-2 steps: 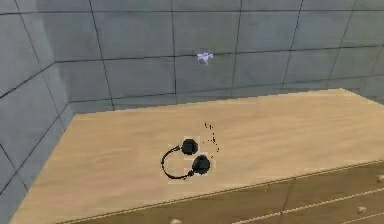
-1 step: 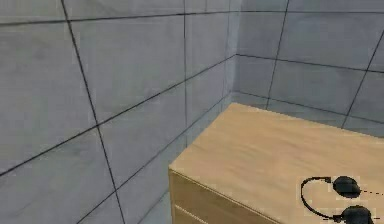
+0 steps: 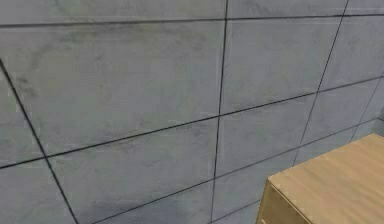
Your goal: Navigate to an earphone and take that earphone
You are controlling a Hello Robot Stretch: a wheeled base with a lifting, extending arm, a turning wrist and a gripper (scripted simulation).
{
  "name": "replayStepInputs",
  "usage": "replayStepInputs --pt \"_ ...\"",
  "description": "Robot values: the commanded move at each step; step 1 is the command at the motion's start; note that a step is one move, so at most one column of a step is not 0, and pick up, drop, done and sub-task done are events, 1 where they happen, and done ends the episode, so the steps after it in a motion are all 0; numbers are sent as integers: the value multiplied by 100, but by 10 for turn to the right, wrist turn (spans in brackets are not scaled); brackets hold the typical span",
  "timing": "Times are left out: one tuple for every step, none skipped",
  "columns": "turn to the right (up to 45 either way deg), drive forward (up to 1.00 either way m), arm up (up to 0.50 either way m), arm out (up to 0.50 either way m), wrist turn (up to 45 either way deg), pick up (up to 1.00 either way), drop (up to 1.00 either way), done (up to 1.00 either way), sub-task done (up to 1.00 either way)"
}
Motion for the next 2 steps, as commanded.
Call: replayStepInputs --pt "0 0 50 0 0 0 0 0 0" --pt "0 0 38 0 0 0 0 0 0"
